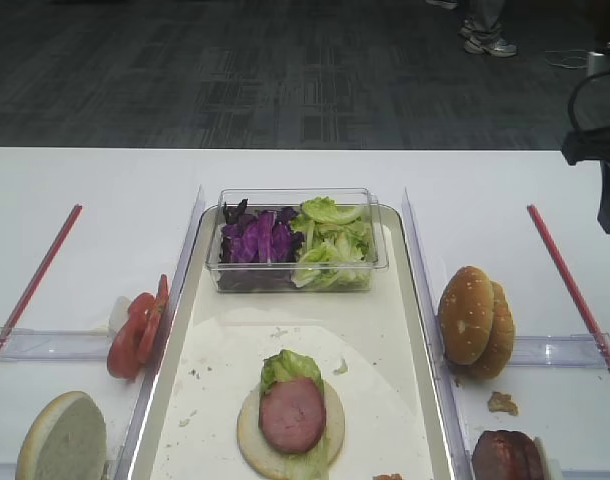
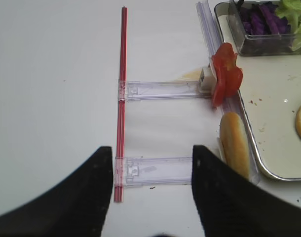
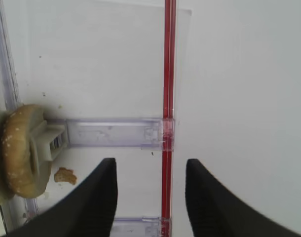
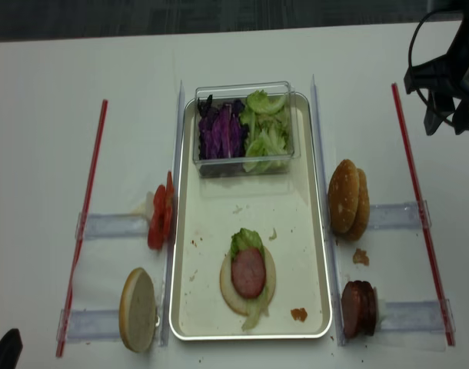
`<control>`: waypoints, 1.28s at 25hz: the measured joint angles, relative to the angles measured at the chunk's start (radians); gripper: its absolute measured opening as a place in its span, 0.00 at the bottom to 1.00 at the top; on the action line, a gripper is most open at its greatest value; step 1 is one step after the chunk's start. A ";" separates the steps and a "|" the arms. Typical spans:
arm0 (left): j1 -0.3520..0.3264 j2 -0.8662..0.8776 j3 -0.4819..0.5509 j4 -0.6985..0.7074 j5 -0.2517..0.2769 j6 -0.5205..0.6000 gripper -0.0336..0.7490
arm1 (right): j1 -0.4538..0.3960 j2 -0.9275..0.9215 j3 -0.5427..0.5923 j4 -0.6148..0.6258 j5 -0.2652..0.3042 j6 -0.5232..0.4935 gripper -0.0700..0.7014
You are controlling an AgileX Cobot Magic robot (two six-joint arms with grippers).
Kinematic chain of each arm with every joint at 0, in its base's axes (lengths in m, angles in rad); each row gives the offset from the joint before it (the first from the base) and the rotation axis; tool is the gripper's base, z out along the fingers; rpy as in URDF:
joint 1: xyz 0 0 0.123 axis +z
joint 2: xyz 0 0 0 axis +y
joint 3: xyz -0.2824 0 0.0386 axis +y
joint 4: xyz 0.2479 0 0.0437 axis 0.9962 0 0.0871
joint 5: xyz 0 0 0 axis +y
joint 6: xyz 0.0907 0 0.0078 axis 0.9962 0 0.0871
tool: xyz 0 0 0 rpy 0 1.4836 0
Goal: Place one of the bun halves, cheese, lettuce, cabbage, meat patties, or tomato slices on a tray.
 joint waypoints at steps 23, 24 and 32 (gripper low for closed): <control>0.000 0.000 0.000 0.000 0.000 0.000 0.49 | 0.000 -0.501 0.568 0.006 -0.141 -0.002 0.55; 0.000 0.000 0.000 0.000 0.000 0.000 0.49 | 0.000 -0.521 0.589 0.006 -0.144 -0.002 0.55; 0.000 0.000 0.000 0.000 0.000 0.000 0.49 | 0.000 -0.668 0.712 0.006 -0.167 -0.004 0.55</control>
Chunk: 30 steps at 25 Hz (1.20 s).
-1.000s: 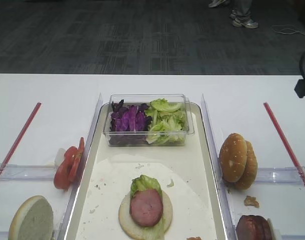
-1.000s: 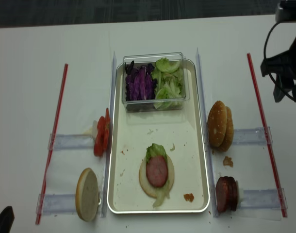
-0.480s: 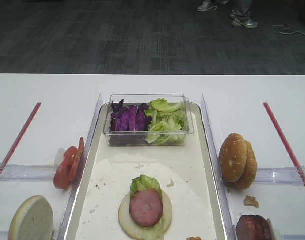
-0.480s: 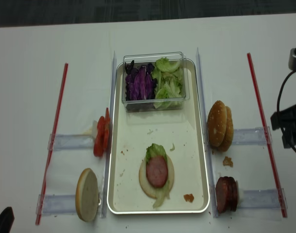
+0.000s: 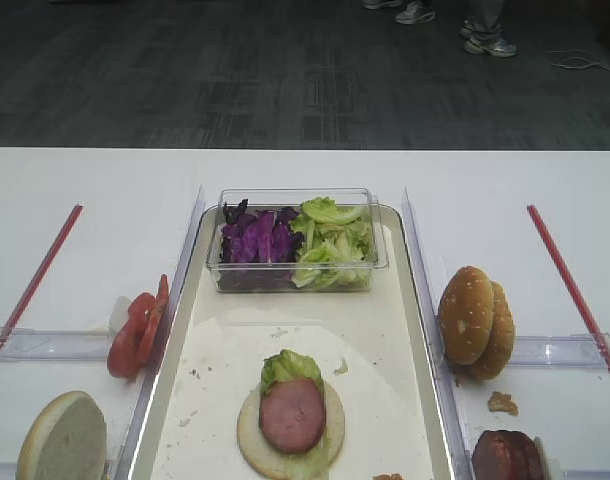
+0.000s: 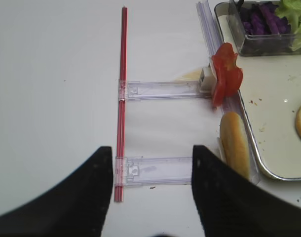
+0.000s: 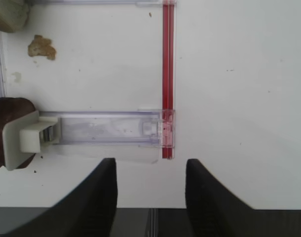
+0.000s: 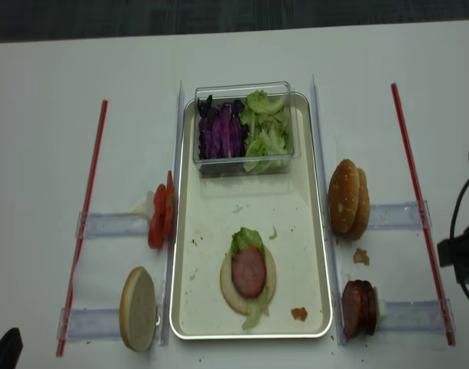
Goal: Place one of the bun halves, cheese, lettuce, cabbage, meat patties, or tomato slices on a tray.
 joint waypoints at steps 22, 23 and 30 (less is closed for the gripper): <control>0.000 0.000 0.000 0.000 0.000 0.000 0.49 | 0.000 -0.479 0.122 -0.030 0.059 0.000 0.55; 0.000 0.000 0.000 0.000 0.000 0.000 0.49 | 0.000 -0.494 0.124 -0.032 0.066 0.000 0.55; 0.000 0.000 0.000 0.000 0.000 0.000 0.49 | 0.000 -0.595 0.124 -0.032 0.073 0.000 0.55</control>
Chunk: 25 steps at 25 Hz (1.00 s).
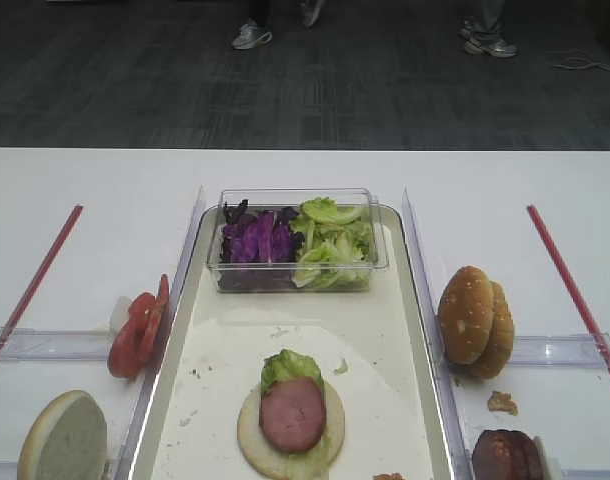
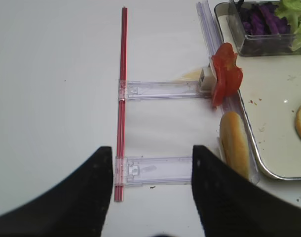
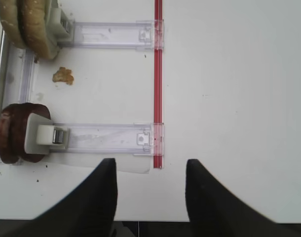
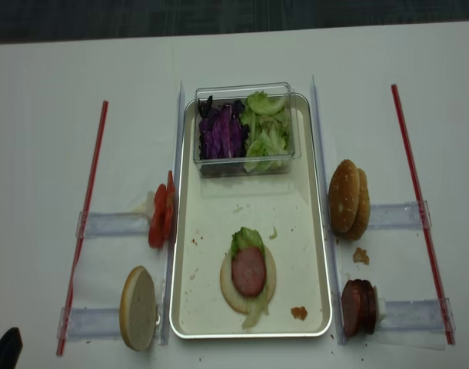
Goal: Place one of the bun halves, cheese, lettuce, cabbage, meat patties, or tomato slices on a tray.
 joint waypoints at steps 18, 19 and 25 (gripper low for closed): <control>0.000 0.000 0.000 0.000 0.000 0.000 0.49 | 0.000 -0.340 0.000 0.000 0.021 0.000 0.55; 0.000 0.000 0.000 0.000 0.000 0.000 0.49 | 0.000 -0.355 0.000 0.000 0.021 0.000 0.55; 0.000 0.000 0.000 0.000 0.000 0.000 0.49 | 0.000 -0.426 0.000 0.000 0.027 0.000 0.55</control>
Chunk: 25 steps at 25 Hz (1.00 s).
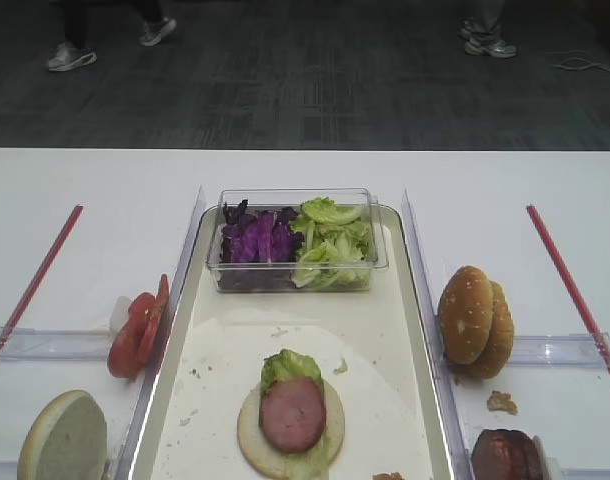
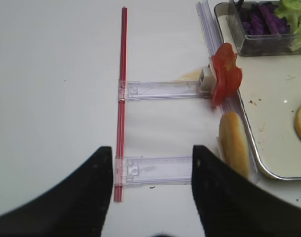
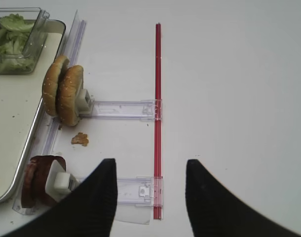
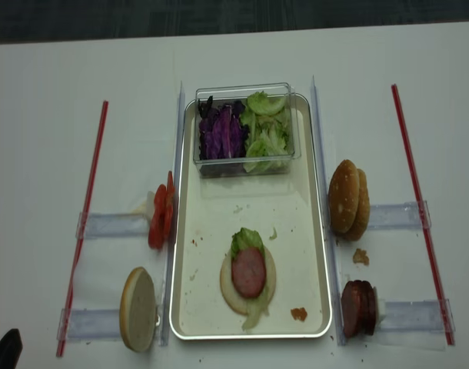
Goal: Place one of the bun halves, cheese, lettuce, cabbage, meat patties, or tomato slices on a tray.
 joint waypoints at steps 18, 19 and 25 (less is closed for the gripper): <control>0.000 0.000 0.000 0.000 0.000 0.000 0.49 | 0.000 0.000 0.000 0.002 0.000 0.000 0.55; 0.000 0.000 0.000 0.000 0.000 0.000 0.49 | 0.000 0.000 0.000 0.002 0.000 0.000 0.55; 0.000 0.000 0.000 0.000 0.000 0.000 0.49 | 0.000 0.000 0.000 0.002 0.000 0.000 0.55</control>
